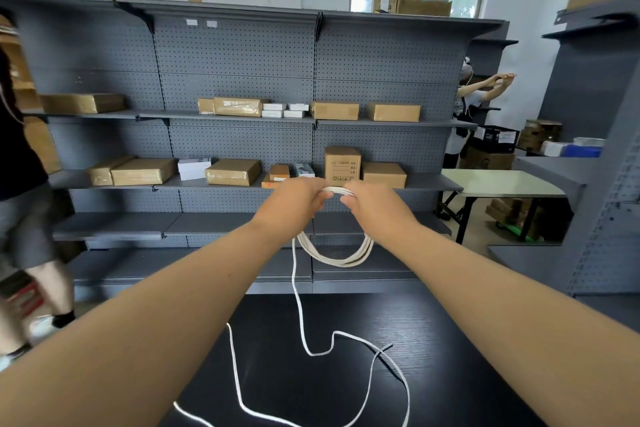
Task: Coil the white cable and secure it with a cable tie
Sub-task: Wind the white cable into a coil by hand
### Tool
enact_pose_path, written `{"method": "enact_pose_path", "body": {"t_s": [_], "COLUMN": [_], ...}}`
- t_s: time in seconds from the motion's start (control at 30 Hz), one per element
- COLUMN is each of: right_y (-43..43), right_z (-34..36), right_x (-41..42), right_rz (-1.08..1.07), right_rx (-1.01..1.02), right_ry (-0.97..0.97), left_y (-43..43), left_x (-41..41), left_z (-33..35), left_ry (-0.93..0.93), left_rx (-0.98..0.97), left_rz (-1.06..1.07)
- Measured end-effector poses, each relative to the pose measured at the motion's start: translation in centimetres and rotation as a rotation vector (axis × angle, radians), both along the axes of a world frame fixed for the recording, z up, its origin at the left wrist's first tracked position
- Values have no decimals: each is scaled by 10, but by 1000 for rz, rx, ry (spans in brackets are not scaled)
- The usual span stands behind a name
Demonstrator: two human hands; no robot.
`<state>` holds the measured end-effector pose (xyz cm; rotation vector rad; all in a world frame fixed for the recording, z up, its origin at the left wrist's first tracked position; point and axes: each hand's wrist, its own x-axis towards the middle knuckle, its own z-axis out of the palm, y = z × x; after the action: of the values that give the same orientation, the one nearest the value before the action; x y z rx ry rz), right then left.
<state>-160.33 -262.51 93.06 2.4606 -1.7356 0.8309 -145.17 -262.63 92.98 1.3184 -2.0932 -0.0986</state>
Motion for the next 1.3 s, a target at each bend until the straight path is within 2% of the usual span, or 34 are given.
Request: {"method": "enact_pose_path", "body": {"t_s": [0.1,0.2,0.27,0.37,0.53,0.63,0.73,0.83,1.07,1.17,1.3], "right_y": [0,-1,-2,-3,-6,-8,-7,-2,2,1,-3], "right_z": [1,3,4,7,6,2,-4,-5,-5,-8,-14], "right_x": [-2,-5,-8,-13,-15,-14,-10,-5,-4,-6,-4], "right_rz": [-24,-47,-73,-83,-81,-87,-76,-74,-84,-92,-62], "right_rx": [-71,-97,-115,-164,-202,-206,-165,-108,-36,-12,134], "right_ry": [125,146,161,191,179,30,-254,-466,-816,-918,-1034], "left_y": [-2,-7,-9,-11,-14,-12,-7,-4,-1,-1,-4], "left_x": [3,12,16,19,19,12,3,-7,-19,-18,-14], "left_z": [-4,-8,-10,-10,-14,-20,-25,-28,-35,-32,-24], "left_ry": [165,435,547,572,605,611,635,775,1022,985,786], "left_rx": [122,309,409,481,405,303,190,207,283,256,92], "left_rz": [-52,-136,-173,-152,-97,-30,5,-20,-127,-105,-6]}}
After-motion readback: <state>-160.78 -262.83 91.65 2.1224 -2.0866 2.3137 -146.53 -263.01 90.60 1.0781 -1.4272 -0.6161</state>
